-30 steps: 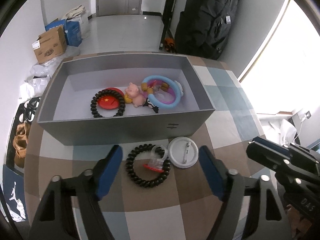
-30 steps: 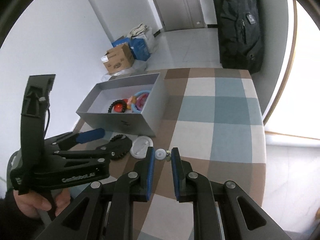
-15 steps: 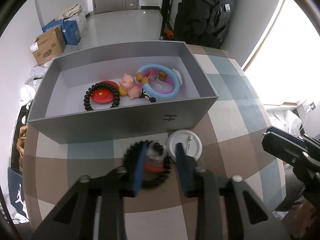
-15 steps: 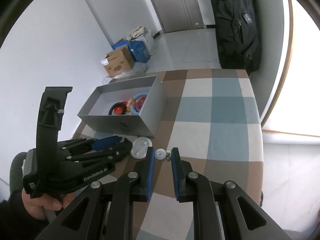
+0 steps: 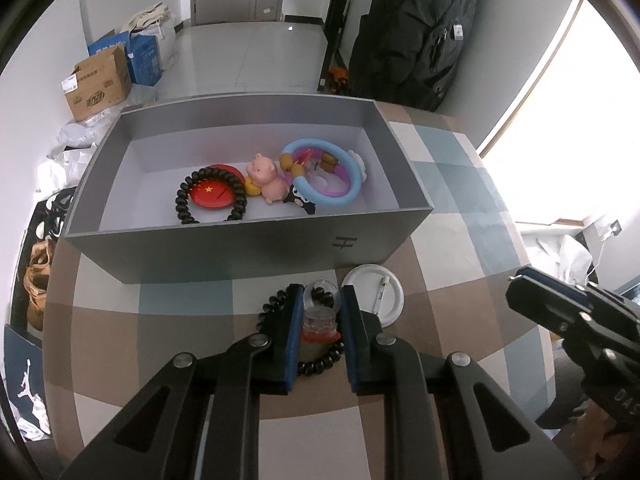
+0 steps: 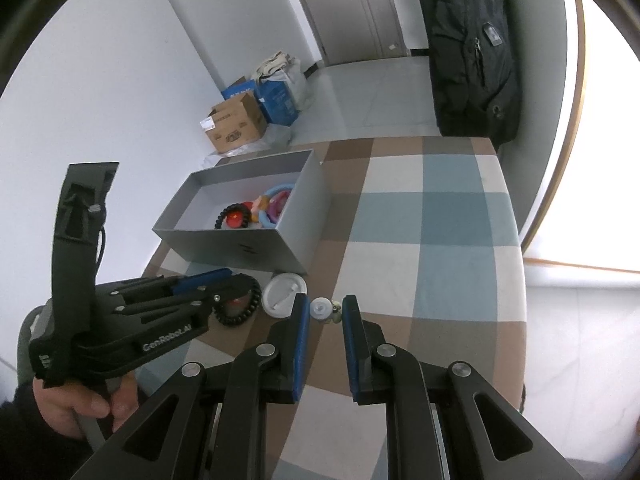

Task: Organize jewelry
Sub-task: 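Carry the clear cup and white bead over the grey box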

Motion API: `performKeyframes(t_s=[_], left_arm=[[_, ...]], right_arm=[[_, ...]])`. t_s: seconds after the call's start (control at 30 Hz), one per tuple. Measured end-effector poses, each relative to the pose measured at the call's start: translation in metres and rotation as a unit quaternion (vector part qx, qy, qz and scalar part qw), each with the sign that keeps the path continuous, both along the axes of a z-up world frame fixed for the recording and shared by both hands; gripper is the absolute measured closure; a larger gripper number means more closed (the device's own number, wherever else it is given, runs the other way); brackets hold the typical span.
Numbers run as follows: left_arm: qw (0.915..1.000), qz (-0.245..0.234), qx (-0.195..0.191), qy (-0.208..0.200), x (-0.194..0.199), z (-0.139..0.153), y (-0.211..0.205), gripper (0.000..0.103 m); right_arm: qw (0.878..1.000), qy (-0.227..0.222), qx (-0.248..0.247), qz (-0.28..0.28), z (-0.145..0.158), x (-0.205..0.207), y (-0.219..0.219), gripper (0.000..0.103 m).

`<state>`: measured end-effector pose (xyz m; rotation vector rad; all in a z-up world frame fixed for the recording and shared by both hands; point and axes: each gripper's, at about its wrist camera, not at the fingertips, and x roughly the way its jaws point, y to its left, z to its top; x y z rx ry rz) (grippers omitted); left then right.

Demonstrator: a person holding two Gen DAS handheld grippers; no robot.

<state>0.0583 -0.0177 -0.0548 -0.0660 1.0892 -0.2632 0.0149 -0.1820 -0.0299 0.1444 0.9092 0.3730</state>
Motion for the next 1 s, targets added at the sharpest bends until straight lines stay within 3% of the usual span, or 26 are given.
performKeyframes(t_s=[0.1, 1.0], left_arm=[[1.0000, -0.001, 0.009, 0.001, -0.002, 0.003, -0.001, 0.089], [0.9932, 0.016, -0.106, -0.046, 0.005, 0.050, 0.033, 0.089]], right_arm=[[1.000, 0.000, 0.000, 0.000, 0.000, 0.000, 0.000, 0.087], [0.999, -0.014, 0.025, 0.024, 0.017, 0.032, 0.042, 0.088]])
